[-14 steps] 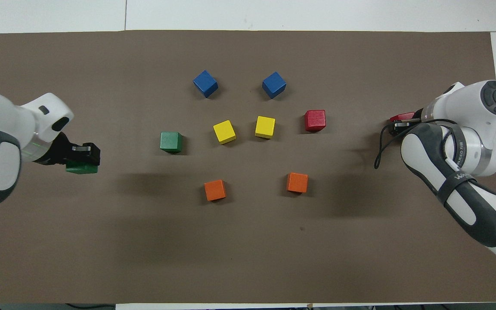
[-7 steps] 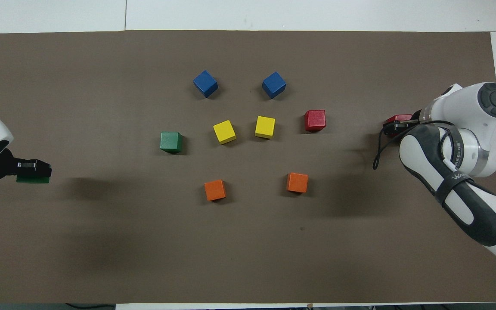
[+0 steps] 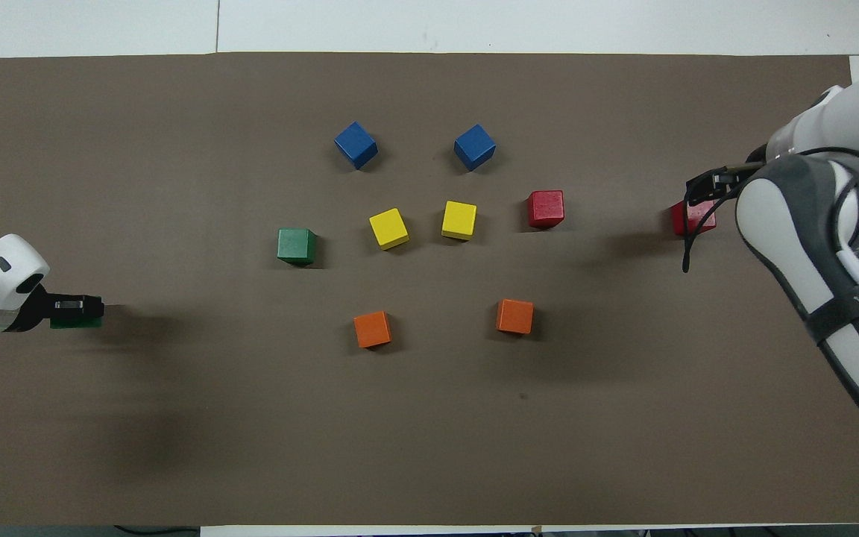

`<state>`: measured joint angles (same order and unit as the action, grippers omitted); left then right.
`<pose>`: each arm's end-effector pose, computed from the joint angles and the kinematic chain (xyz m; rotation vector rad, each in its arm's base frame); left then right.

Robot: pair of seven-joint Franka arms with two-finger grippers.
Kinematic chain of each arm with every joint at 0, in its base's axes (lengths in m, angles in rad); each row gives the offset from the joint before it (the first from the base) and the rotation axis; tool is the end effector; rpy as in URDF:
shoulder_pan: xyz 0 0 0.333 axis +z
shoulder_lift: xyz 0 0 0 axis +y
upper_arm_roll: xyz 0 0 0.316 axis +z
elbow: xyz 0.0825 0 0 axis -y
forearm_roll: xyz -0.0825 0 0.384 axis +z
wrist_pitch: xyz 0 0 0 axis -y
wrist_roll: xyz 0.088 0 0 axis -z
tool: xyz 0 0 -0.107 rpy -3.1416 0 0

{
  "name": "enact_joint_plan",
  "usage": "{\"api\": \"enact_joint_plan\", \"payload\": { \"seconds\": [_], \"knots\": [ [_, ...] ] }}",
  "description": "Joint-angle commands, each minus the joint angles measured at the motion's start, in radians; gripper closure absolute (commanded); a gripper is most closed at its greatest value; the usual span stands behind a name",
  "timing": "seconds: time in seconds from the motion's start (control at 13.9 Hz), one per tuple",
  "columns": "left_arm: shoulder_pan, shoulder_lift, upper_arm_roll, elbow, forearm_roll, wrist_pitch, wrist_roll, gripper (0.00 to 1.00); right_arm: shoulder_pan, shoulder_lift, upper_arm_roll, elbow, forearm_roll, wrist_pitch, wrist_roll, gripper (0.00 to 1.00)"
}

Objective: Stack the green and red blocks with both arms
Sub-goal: 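Set down the green cube while the right gripper sets down the red cube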

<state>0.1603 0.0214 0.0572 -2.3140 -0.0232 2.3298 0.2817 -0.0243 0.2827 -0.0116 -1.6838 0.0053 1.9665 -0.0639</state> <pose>0.4989 0.1098 0.3334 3.1242 -0.0753 -0.0024 0.6411 -0.0221 0.4346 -3.1397 -0.0415 -0.0002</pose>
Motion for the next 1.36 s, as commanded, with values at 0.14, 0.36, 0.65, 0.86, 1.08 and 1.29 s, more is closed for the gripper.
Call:
{"api": "enact_joint_plan", "payload": {
  "seconds": [0.14,0.36,0.65,0.86,1.08,1.29],
  "knots": [
    [0.025,0.058,-0.011,-0.022,0.017,0.112,0.002,1.00,0.208,0.072,0.002,0.208,-0.018,-0.078,0.201,0.00],
    [0.025,0.069,-0.011,-0.024,0.017,0.120,0.002,1.00,0.322,0.105,0.004,0.191,-0.005,0.010,0.377,0.00],
    [0.027,0.071,-0.011,-0.022,0.052,0.120,0.008,0.16,0.322,0.179,0.005,0.142,0.001,0.096,0.383,0.00],
    [0.025,0.069,-0.011,0.013,0.060,0.076,0.028,0.00,0.320,0.181,0.005,0.055,0.001,0.196,0.384,0.00],
    [0.010,0.071,-0.013,0.164,0.063,-0.110,0.031,0.00,0.322,0.185,0.005,-0.002,0.001,0.254,0.406,0.00],
    [-0.056,0.071,-0.019,0.338,0.057,-0.269,0.004,0.00,0.323,0.187,0.005,-0.069,0.002,0.345,0.409,0.00]
  ]
}}
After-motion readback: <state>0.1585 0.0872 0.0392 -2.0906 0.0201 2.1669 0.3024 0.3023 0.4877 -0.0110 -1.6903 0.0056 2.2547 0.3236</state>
